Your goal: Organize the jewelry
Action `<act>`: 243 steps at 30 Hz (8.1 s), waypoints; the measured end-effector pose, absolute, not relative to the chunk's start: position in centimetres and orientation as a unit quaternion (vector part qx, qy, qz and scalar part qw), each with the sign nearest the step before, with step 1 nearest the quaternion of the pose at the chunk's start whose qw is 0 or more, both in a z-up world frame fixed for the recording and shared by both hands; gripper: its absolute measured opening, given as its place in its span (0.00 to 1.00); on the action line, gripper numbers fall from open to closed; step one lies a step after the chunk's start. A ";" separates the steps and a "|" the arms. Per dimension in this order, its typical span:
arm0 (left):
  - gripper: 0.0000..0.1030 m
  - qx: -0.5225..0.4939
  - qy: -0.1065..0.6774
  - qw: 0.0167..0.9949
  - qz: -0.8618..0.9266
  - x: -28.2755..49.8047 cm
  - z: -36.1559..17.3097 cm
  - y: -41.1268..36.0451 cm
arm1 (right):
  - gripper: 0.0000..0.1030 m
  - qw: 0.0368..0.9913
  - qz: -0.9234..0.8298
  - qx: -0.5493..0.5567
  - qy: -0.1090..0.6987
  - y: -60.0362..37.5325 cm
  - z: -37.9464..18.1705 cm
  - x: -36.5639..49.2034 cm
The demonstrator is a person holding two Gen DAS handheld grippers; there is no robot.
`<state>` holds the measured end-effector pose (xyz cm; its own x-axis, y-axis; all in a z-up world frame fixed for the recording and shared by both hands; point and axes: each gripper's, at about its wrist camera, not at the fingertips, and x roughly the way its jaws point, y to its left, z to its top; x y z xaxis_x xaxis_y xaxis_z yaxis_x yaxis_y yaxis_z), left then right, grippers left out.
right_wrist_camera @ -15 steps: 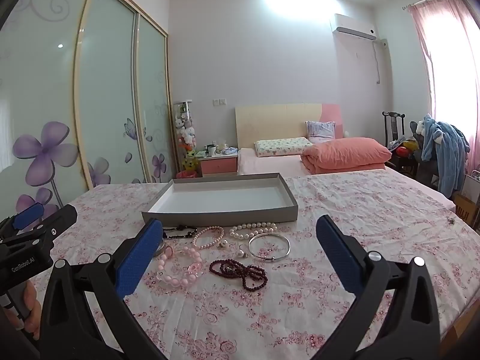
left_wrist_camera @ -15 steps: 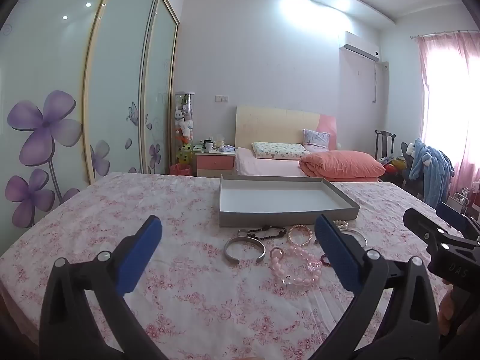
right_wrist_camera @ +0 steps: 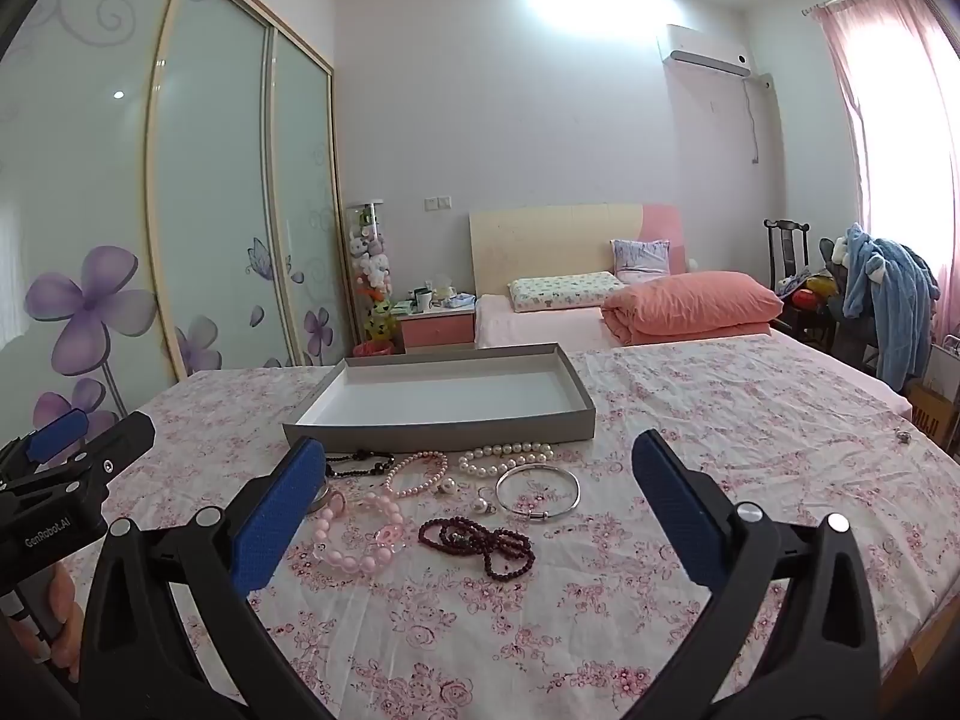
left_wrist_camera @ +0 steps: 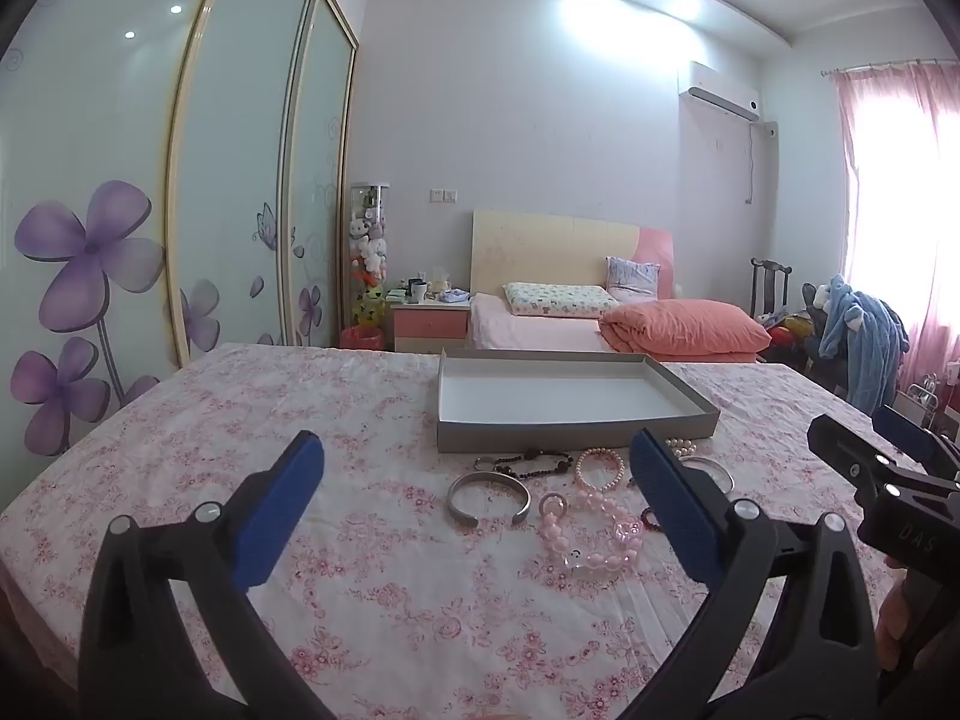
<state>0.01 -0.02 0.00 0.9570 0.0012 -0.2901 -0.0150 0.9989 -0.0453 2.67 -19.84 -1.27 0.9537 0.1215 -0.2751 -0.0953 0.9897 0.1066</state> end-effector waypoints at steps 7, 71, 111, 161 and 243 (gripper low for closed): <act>0.96 -0.024 0.147 0.989 0.004 0.0 0.0 0.0 | 0.98 0.987 0.055 0.047 0.142 -19.8 -1.3 2.7; 0.96 -0.025 0.152 0.988 0.003 0.2 -0.9 0.2 | 0.98 0.986 0.055 0.050 0.146 -19.8 -1.6 2.9; 0.96 0.000 0.351 0.935 -0.050 8.7 -6.0 -1.9 | 0.37 0.893 0.123 -0.045 0.431 -16.7 -8.9 12.7; 0.13 -0.057 0.335 0.931 -0.129 10.3 -4.9 -2.8 | 0.09 0.923 0.158 0.064 0.344 -20.3 -4.7 11.4; 0.23 -0.052 0.302 0.952 -0.010 30.6 -2.0 -0.1 | 0.45 0.951 0.083 0.089 0.284 -19.8 -1.3 28.2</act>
<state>30.61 -0.14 -2.04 0.8171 -0.0508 -0.5742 -0.0125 0.9943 -0.1058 28.19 -19.79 -1.35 0.8245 0.2086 -0.5260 -0.1068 0.9702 0.2173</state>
